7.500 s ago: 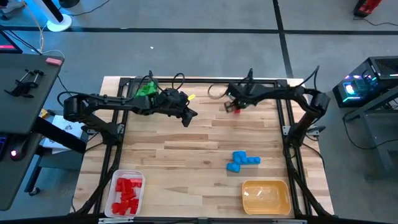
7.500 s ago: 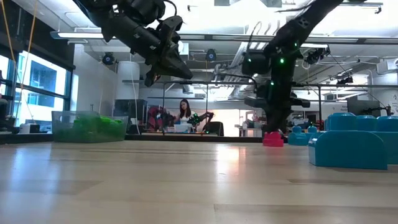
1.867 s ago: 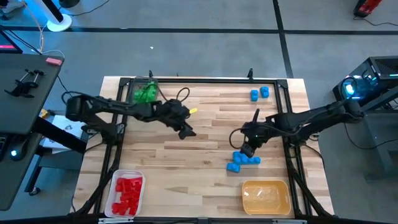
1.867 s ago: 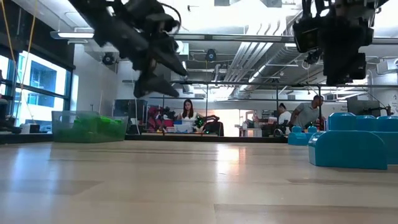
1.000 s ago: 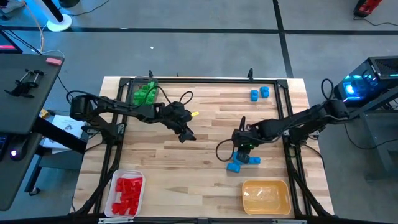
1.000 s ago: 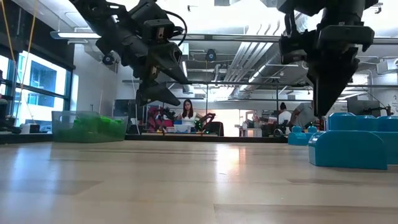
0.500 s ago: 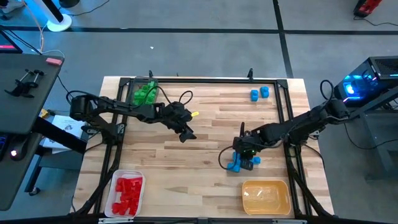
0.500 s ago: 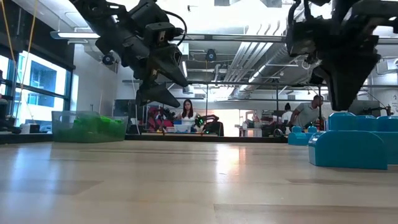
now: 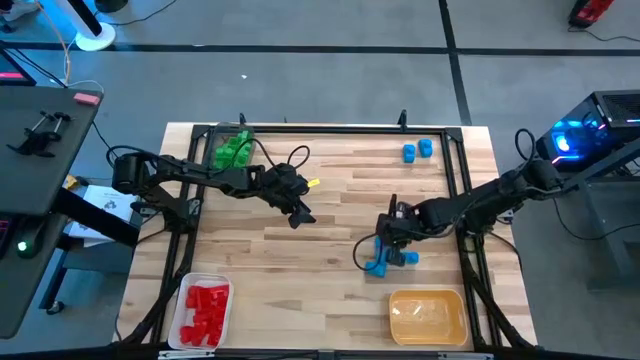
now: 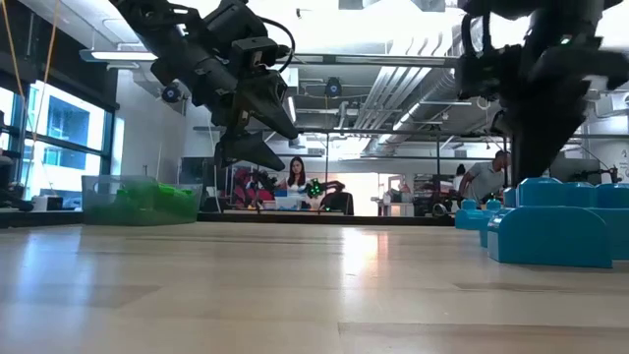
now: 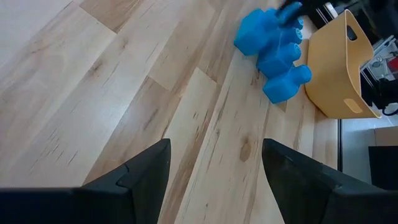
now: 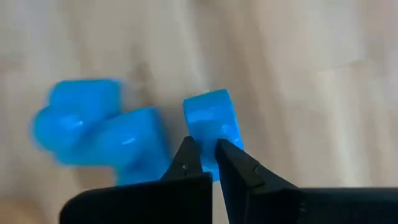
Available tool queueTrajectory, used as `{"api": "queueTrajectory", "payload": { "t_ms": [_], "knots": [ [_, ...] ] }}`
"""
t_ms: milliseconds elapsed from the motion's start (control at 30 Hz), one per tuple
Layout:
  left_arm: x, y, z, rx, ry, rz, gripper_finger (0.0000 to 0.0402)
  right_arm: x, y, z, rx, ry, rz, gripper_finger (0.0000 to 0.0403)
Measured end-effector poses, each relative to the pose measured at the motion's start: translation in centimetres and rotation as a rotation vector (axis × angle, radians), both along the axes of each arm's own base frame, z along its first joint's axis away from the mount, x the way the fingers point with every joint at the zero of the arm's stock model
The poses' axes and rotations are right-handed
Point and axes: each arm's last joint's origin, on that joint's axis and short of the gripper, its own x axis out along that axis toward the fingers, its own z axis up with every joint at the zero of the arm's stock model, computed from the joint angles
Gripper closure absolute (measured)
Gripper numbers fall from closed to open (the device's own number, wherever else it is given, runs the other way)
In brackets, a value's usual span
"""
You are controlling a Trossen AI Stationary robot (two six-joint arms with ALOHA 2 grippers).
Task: Sort blocks
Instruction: Put the blue game piece into the yellow bin
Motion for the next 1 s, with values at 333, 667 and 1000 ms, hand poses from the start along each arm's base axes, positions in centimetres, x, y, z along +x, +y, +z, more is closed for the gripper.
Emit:
{"api": "queueTrajectory", "payload": {
  "t_ms": [333, 667, 1000],
  "knots": [
    [0.0, 0.0, -0.1, 0.002, 0.008, 0.008, 0.0163, 0.5, -2.7, 0.8, -0.047, -0.007, -0.03, 0.0403],
    [-0.3, -0.1, -0.4, -0.016, 0.057, 0.017, 0.0163, 0.9, -4.4, 4.2, 0.038, -0.102, -0.043, 0.0387],
    [-0.3, -0.3, -0.4, -0.041, 0.067, 0.033, 0.0163, 1.6, -4.7, 2.5, 0.065, -0.007, 0.088, 0.019]
  ]
}}
